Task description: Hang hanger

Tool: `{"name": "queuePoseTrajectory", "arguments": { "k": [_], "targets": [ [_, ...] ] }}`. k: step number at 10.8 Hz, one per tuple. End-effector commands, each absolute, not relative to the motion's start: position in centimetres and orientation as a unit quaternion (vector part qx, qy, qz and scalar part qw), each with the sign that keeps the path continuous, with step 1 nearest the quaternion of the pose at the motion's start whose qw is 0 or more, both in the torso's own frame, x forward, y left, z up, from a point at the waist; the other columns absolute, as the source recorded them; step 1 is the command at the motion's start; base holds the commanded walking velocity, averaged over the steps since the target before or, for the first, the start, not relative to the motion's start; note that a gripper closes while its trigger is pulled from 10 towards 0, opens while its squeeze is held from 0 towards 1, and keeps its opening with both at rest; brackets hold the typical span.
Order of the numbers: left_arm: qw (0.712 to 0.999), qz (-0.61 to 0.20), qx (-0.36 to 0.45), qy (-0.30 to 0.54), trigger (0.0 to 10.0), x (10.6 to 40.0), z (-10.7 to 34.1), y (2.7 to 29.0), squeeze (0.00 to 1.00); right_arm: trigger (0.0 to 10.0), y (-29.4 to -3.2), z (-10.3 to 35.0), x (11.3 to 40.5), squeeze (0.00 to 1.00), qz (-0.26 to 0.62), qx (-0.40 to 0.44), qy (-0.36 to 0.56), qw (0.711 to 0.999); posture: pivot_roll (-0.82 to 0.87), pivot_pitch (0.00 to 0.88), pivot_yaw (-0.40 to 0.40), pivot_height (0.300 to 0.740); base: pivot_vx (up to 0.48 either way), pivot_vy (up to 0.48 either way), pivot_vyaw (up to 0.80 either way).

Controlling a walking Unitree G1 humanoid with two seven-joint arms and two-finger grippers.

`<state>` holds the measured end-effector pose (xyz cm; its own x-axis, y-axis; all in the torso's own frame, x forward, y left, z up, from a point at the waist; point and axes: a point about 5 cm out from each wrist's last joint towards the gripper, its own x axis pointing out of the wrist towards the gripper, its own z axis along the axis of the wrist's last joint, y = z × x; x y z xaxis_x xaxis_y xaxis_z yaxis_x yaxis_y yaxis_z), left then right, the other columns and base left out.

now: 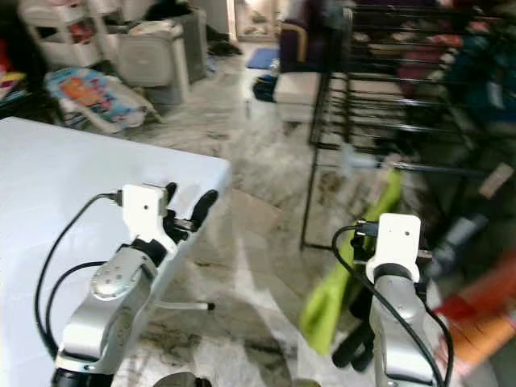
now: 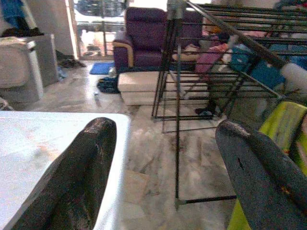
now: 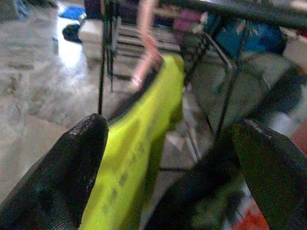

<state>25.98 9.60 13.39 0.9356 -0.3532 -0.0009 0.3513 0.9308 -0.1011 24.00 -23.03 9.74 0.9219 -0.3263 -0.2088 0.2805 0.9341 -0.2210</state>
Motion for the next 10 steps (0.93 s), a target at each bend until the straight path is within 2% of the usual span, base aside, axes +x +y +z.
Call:
{"name": "queuePoseTrajectory", "arguments": {
  "k": [1, 3, 6, 8, 10],
  "targets": [
    [0.982, -0.182, -0.042, 0.008, 10.0, 26.2, 13.6, 9.6, 0.00, 10.0, -23.3, 9.2, 24.2, 0.00, -0.164, -0.096, 0.148, 0.971, -0.05, 0.009, 0.041, 0.740, 0.000, 0.000, 0.00],
    [0.982, -0.183, -0.037, 0.010, 10.0, 26.1, 13.4, 9.4, 0.00, 10.0, -23.1, 7.5, 24.5, 0.00, -0.148, -0.053, 0.201, 0.967, -0.05, 0.014, 0.037, 0.740, 0.000, 0.000, 0.00],
    [0.982, -0.183, -0.034, 0.007, 10.0, 26.1, 13.6, 9.3, 0.00, 10.0, -21.8, 9.8, 28.3, 0.00, -0.110, -0.067, 0.145, 0.981, -0.04, 0.016, 0.030, 0.740, 0.000, 0.000, 0.00],
    [0.981, -0.187, -0.046, 0.010, 10.0, 25.9, 13.6, 9.2, 0.00, 10.0, -20.4, 10.1, 29.2, 0.00, -0.074, -0.067, 0.135, 0.986, -0.04, 0.019, 0.026, 0.740, 0.000, 0.000, 0.00],
    [0.981, -0.186, -0.047, 0.012, 10.0, 25.8, 13.5, 9.2, 0.00, 10.0, -19.8, 8.6, 29.0, 0.00, -0.052, -0.052, 0.172, 0.982, -0.04, 0.024, 0.028, 0.740, 0.000, 0.000, 0.00]
  ]
}}
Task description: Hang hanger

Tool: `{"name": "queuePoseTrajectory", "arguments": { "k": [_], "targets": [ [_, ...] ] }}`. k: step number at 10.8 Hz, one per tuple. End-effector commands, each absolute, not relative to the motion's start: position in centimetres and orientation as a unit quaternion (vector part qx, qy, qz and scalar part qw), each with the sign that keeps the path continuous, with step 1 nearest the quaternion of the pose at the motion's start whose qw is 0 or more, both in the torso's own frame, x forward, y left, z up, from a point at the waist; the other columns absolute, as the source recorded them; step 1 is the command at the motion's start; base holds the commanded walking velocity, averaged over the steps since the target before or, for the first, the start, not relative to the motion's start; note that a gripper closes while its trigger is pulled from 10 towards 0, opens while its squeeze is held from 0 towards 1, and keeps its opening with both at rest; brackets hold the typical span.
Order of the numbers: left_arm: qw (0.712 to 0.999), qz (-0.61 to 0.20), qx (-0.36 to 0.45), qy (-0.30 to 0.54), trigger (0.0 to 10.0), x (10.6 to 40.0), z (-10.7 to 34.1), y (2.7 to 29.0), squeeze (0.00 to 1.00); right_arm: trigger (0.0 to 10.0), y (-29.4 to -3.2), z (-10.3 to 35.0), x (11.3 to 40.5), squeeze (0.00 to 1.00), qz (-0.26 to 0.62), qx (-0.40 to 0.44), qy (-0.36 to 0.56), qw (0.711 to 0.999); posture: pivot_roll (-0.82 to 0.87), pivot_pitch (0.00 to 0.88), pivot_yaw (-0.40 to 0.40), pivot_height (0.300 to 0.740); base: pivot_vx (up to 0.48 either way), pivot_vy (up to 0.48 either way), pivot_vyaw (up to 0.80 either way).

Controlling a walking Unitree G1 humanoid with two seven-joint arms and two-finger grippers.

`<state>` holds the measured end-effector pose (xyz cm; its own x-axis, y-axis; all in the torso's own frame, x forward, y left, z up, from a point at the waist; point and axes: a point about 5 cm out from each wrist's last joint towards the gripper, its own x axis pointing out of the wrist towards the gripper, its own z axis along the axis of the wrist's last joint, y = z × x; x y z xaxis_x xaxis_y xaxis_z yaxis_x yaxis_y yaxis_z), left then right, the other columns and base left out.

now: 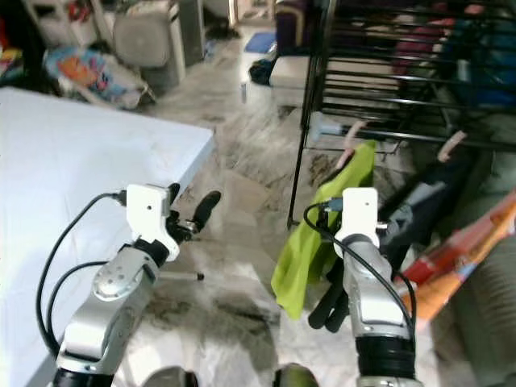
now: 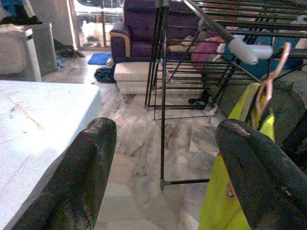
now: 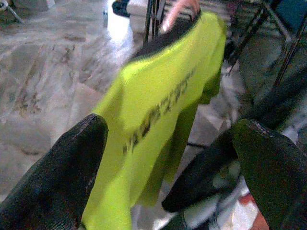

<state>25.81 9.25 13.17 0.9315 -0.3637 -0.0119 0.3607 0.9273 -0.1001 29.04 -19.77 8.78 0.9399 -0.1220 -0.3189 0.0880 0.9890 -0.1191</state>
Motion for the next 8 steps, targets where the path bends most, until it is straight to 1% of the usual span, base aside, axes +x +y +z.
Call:
{"name": "queuePoseTrajectory", "arguments": {
  "k": [1, 3, 4, 6, 8],
  "targets": [
    [0.981, -0.187, -0.046, 0.013, 10.0, 25.7, 13.4, 9.2, 0.00, 10.0, -19.6, 8.5, 29.1, 0.00, -0.048, -0.044, 0.174, 0.983, -0.04, 0.026, 0.029, 0.740, 0.000, 0.000, 0.00],
    [0.981, -0.191, -0.044, 0.014, 10.0, 25.8, 13.4, 9.1, 0.00, 10.0, -18.0, 8.3, 30.5, 0.00, 0.007, -0.036, 0.177, 0.983, -0.03, 0.029, 0.031, 0.740, 0.000, 0.000, 0.00],
    [0.980, -0.191, -0.044, 0.014, 10.0, 25.7, 13.4, 9.1, 0.00, 10.0, -17.6, 8.2, 31.5, 0.00, 0.018, -0.033, 0.180, 0.983, -0.02, 0.028, 0.025, 0.740, 0.000, 0.000, 0.00],
    [0.980, -0.190, -0.053, 0.010, 10.0, 25.7, 13.7, 9.2, 0.00, 10.0, -17.9, 9.1, 32.0, 0.00, 0.010, -0.038, 0.144, 0.989, -0.02, 0.031, 0.017, 0.740, 0.000, 0.000, 0.00],
    [0.980, -0.192, -0.057, 0.019, 10.0, 25.4, 13.3, 9.3, 0.00, 10.0, -18.6, 9.3, 30.9, 0.00, -0.009, -0.037, 0.117, 0.992, -0.02, 0.035, 0.017, 0.740, 0.000, 0.480, 0.00]
  ]
}}
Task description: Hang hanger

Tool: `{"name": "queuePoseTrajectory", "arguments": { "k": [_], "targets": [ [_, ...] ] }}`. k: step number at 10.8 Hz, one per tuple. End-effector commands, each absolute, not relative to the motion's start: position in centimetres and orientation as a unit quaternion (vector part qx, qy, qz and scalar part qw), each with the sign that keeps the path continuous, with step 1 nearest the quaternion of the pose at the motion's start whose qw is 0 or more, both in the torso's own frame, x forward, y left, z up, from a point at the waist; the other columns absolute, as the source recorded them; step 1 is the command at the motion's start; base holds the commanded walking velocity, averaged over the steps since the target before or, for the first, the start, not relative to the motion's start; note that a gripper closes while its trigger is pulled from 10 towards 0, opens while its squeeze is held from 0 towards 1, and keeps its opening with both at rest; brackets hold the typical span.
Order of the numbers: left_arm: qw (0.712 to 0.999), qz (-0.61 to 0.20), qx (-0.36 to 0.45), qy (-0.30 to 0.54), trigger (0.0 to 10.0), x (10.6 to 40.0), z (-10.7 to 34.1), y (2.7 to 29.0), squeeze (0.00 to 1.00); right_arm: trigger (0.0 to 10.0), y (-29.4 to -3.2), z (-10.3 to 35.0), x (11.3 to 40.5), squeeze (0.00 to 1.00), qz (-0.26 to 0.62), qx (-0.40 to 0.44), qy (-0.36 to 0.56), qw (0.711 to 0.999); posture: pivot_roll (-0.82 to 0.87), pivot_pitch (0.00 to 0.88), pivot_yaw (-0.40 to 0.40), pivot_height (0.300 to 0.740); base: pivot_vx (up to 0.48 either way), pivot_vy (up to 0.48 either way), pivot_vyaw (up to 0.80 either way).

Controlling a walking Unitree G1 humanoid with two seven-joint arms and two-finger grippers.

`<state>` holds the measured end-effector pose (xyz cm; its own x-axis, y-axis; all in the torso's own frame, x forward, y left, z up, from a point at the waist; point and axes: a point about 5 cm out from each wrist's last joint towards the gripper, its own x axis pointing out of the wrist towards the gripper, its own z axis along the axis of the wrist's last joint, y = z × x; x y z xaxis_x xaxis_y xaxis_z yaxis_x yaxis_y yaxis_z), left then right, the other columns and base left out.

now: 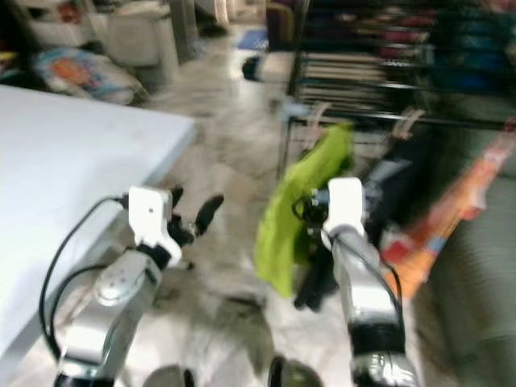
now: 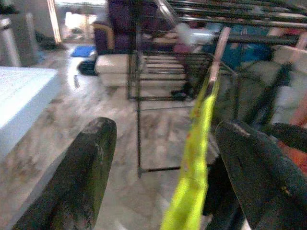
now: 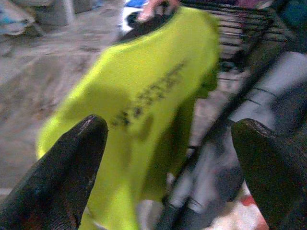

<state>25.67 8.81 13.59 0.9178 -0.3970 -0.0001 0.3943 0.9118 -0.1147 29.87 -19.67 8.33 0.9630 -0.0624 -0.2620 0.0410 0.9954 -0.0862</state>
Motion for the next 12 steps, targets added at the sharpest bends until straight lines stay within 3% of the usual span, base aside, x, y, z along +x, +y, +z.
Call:
{"name": "queuePoseTrajectory", "arguments": {
  "k": [1, 3, 10, 12],
  "targets": [
    [0.979, -0.196, -0.056, 0.018, 10.0, 25.5, 13.3, 9.1, 0.00, 10.0, -19.4, 9.3, 29.9, 0.00, -0.028, -0.038, 0.112, 0.993, -0.03, 0.036, 0.023, 0.740, 0.000, 0.480, -0.80],
    [0.979, -0.197, -0.052, 0.015, 10.0, 25.6, 13.3, 9.0, 0.00, 10.0, -20.0, 9.5, 29.2, 0.00, -0.041, -0.037, 0.105, 0.993, -0.04, 0.032, 0.025, 0.740, 0.000, 0.478, -0.72],
    [0.981, -0.188, -0.037, -0.005, 10.0, 25.8, 13.6, 9.2, 0.00, 10.0, -20.7, 10.2, 28.1, 0.00, -0.078, -0.043, 0.086, 0.992, -0.05, 0.020, 0.024, 0.740, 0.000, 0.000, 0.00],
    [0.979, -0.201, -0.041, -0.013, 10.0, 25.8, 13.8, 9.1, 0.00, 10.0, -20.8, 10.2, 28.1, 0.00, -0.081, -0.045, 0.086, 0.992, -0.05, 0.019, 0.026, 0.740, 0.141, 0.193, -0.73]
  ]
}}
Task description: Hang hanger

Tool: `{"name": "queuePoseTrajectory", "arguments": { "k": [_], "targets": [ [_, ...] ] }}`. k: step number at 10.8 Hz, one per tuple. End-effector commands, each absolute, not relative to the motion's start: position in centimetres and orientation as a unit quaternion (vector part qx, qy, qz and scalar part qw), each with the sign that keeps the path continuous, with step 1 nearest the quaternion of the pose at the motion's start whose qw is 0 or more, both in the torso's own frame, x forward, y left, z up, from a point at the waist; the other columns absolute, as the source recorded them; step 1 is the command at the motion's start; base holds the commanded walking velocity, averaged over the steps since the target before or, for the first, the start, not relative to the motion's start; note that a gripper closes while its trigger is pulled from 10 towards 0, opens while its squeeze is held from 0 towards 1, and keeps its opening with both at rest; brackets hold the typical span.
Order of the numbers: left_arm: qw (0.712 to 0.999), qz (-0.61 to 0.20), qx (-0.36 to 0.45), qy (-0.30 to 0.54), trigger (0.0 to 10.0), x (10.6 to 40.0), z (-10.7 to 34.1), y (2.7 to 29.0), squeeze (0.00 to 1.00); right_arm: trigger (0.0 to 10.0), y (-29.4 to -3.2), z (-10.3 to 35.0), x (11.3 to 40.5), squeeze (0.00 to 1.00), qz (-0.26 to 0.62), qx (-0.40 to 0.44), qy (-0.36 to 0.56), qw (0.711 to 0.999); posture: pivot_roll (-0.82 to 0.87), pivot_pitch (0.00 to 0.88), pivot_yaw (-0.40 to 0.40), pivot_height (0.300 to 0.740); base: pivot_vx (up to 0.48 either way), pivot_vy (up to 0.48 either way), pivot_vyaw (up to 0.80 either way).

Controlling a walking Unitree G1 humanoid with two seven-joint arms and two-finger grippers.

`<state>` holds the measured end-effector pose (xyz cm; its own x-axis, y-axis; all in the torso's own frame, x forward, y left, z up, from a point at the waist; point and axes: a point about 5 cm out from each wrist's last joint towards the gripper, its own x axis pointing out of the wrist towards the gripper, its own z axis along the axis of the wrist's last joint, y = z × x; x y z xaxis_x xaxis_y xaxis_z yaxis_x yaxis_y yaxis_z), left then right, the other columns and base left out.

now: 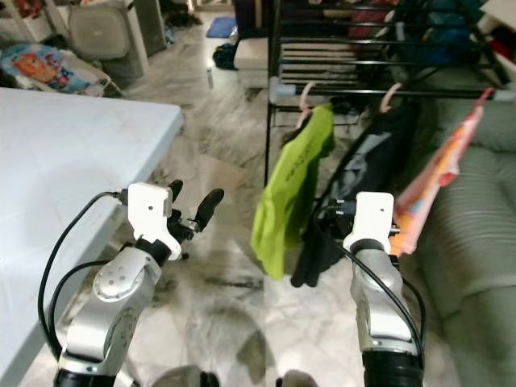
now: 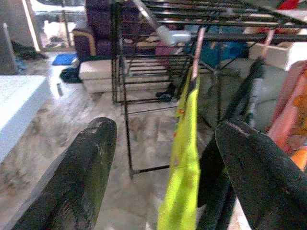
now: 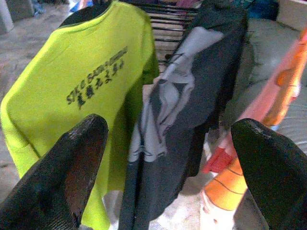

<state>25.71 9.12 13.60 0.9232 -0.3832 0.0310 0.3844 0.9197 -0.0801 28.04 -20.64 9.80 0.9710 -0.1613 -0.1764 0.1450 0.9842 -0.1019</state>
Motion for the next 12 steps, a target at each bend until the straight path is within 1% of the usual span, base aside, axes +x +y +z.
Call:
{"name": "queuePoseTrajectory", "arguments": {
  "k": [1, 2, 8, 12],
  "targets": [
    [0.979, -0.198, -0.040, -0.013, 10.0, 25.86, 13.79, 9.08, 0.00, 10.0, -20.74, 10.24, 28.15, 0.00, -0.080, -0.043, 0.085, 0.992, -0.05, 0.016, 0.026, 0.740, 0.281, 0.390, -0.80],
    [0.979, -0.198, -0.039, -0.012, 10.0, 25.91, 13.77, 9.05, 0.00, 10.0, -20.74, 10.23, 28.19, 0.00, -0.080, -0.042, 0.085, 0.992, -0.05, 0.016, 0.026, 0.740, 0.281, 0.390, -0.44],
    [0.978, -0.207, -0.030, -0.023, 10.0, 26.00, 13.94, 8.69, 0.00, 10.0, -20.53, 10.32, 28.25, 0.00, -0.076, -0.046, 0.080, 0.993, -0.05, 0.014, 0.027, 0.740, 0.282, 0.390, 0.00],
    [0.974, -0.223, -0.024, -0.028, 10.0, 25.71, 13.98, 8.26, 0.00, 10.0, -20.66, 10.43, 28.23, 0.00, -0.080, -0.050, 0.074, 0.993, -0.05, 0.015, 0.027, 0.740, 0.474, 0.000, 0.00]
  ]
}}
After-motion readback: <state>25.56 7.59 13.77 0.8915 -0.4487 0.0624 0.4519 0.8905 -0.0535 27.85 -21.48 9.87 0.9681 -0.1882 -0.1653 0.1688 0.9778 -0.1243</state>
